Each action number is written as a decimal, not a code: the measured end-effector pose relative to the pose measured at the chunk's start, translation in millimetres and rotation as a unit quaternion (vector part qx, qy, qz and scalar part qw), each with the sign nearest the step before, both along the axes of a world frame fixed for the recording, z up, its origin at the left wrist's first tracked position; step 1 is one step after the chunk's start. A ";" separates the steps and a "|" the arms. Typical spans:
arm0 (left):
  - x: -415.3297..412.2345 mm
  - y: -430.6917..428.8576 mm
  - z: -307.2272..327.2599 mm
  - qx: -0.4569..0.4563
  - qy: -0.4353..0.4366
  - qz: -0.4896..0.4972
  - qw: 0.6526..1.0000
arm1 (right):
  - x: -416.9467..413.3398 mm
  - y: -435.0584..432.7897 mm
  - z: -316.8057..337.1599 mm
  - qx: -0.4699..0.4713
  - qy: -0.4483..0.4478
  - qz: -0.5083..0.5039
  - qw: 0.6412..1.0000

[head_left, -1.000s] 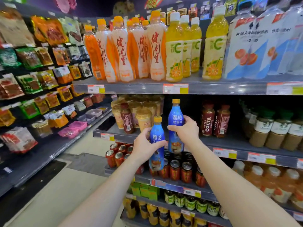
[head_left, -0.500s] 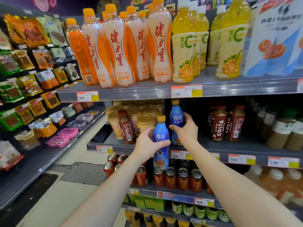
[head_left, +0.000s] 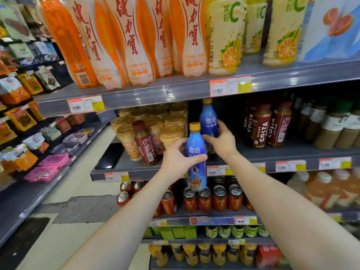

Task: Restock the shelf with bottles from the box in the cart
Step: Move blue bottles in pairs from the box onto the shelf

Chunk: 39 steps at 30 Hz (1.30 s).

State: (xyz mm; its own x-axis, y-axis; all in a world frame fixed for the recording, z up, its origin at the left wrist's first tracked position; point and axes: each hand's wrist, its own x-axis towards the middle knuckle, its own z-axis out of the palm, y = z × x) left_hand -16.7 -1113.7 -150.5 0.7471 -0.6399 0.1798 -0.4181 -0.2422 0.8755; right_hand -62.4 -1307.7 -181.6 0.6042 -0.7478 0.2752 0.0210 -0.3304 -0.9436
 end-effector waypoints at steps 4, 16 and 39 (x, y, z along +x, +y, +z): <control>-2.5 -1.0 -11.0 -0.018 0.000 -0.009 1.000 | 8.8 0.4 0.6 -0.011 0.001 -0.011 1.000; 2.5 -24.9 -9.2 -0.047 0.023 -0.019 0.998 | 42.2 -23.3 -1.0 -0.030 0.078 -0.022 0.996; -3.0 -71.2 16.2 -0.083 0.076 0.056 0.992 | -16.0 -29.3 29.8 0.270 -0.064 0.080 0.957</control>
